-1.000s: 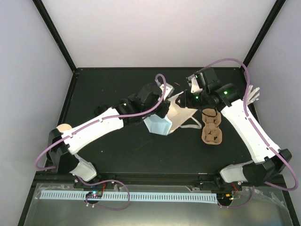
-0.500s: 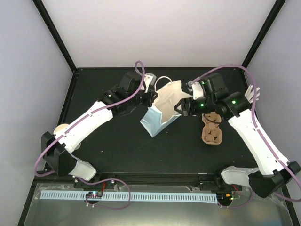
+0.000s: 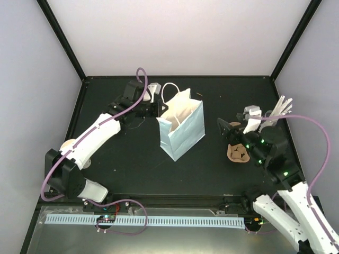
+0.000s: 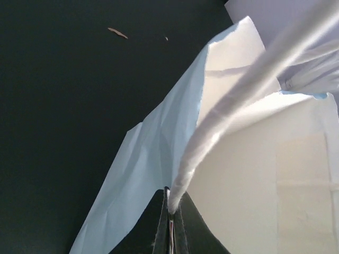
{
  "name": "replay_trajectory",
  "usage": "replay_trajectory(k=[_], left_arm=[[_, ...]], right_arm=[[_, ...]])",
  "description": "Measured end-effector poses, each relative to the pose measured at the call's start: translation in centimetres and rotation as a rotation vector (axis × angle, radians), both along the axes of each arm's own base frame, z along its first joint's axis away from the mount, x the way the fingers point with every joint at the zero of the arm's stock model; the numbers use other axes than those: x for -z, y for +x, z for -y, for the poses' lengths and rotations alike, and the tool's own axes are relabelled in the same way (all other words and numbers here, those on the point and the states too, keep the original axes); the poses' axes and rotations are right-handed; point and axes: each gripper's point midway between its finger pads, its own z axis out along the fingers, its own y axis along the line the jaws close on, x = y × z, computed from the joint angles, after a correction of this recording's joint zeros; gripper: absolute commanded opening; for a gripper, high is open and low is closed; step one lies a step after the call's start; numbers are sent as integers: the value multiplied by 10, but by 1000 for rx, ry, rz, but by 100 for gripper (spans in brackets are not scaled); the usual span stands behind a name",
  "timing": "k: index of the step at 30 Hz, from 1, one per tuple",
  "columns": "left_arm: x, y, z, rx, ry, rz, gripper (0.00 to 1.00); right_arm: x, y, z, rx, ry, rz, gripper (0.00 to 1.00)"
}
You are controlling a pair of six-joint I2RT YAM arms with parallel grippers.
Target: Pack the takeout coffee
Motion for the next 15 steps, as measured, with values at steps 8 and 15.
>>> replay_trajectory(k=[8, 15], left_arm=[[2, 9, 2, -67, -161, -50, 2], [-14, 18, 9, -87, -239, -27, 2]], right_arm=[[87, 31, 23, 171, -129, 100, 91], [141, 57, 37, 266, -288, 156, 88]])
